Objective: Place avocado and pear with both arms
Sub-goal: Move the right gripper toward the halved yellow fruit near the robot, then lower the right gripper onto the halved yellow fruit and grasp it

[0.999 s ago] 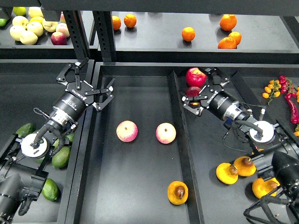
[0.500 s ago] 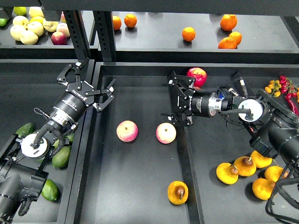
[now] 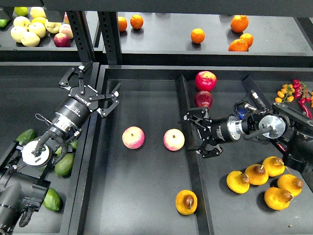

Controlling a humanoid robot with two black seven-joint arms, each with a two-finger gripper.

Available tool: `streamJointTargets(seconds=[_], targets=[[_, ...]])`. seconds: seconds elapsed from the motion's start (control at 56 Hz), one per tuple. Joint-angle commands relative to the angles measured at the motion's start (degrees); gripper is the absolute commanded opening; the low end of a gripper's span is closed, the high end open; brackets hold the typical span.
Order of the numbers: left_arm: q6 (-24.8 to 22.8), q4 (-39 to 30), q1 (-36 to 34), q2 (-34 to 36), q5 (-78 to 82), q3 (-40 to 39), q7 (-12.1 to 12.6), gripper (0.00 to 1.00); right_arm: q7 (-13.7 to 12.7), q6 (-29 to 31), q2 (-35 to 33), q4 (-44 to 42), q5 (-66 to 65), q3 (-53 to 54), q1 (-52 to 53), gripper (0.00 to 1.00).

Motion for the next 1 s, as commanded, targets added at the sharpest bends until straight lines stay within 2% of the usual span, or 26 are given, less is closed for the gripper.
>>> streamJointTargets(seconds=[0.0, 0.268, 0.981], targets=[[0.00, -0.01, 0.00, 0.00, 0.01, 0.10, 0.00, 0.99, 0.01, 0.00, -0.01, 0.19, -1.42, -0.79, -1.09, 1.00], [0.00, -0.01, 0.00, 0.00, 0.01, 0.01, 0.00, 0.99, 0.01, 0.00, 0.34, 0.19, -3.52, -1.13, -6.71, 1.00], [0.00, 0.08, 0.00, 0.00, 0.01, 0.10, 0.09, 0.99, 0.01, 0.00, 3.33, 2.47, -5.02, -2.54, -10.41, 1.00]])
